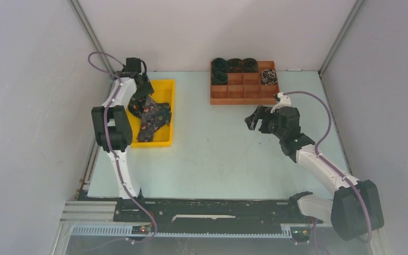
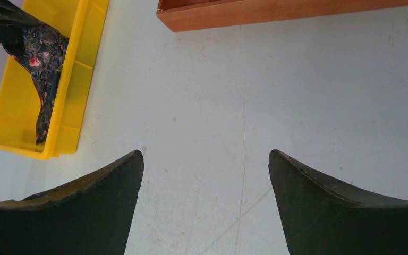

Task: Roll the ties
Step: Pick up the tie from the bin, then place the tie at the center of the board, then flatten out the tie at the center of the board.

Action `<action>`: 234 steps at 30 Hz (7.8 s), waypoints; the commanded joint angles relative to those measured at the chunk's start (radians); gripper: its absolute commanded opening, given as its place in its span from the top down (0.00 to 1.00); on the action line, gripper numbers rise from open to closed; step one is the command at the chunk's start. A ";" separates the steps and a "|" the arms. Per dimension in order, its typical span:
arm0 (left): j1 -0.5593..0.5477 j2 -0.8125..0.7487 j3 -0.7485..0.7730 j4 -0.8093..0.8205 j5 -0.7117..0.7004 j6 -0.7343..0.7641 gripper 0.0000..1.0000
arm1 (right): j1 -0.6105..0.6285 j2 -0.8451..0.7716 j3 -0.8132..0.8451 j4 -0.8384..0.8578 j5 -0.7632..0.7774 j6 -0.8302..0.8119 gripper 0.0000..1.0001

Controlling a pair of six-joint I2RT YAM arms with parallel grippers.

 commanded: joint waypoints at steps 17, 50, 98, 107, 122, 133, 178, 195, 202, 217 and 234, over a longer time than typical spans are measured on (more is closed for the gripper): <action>-0.002 -0.148 0.138 -0.041 0.149 -0.046 1.00 | 0.004 0.022 0.059 0.035 0.004 -0.015 0.14; -0.560 -0.805 0.023 0.326 0.783 -0.349 1.00 | -0.031 -0.555 0.414 -0.645 0.236 -0.023 0.09; -0.613 -0.238 -0.198 0.303 0.805 -0.467 0.02 | 0.058 -0.330 0.353 -0.826 0.243 -0.018 0.08; -0.684 -0.610 -0.497 0.042 0.346 -0.246 0.00 | 0.170 -0.358 0.277 -0.868 0.508 0.148 0.01; -1.000 -0.887 -0.921 0.221 -0.274 -0.438 0.00 | 0.148 -0.463 0.195 -0.878 0.386 0.199 0.00; -1.111 -0.820 -0.916 0.242 -0.293 -0.449 0.00 | 0.148 -0.492 0.163 -0.864 0.372 0.197 0.00; -1.187 -0.516 -0.850 0.279 -0.094 -0.377 1.00 | 0.189 -0.391 0.122 -0.792 0.335 0.198 0.01; -1.053 -0.832 -1.135 0.269 -0.015 -0.362 1.00 | 0.445 -0.161 0.147 -0.711 0.459 0.405 0.05; -0.982 -0.862 -1.235 0.374 0.048 -0.333 1.00 | 0.533 0.059 0.288 -0.712 0.496 0.448 0.05; -0.938 -0.865 -1.283 0.457 0.123 -0.325 1.00 | 0.484 0.534 0.633 -0.774 0.558 0.466 0.01; -0.938 -0.864 -1.289 0.469 0.129 -0.325 1.00 | 0.352 0.721 0.702 -0.787 0.542 0.496 0.53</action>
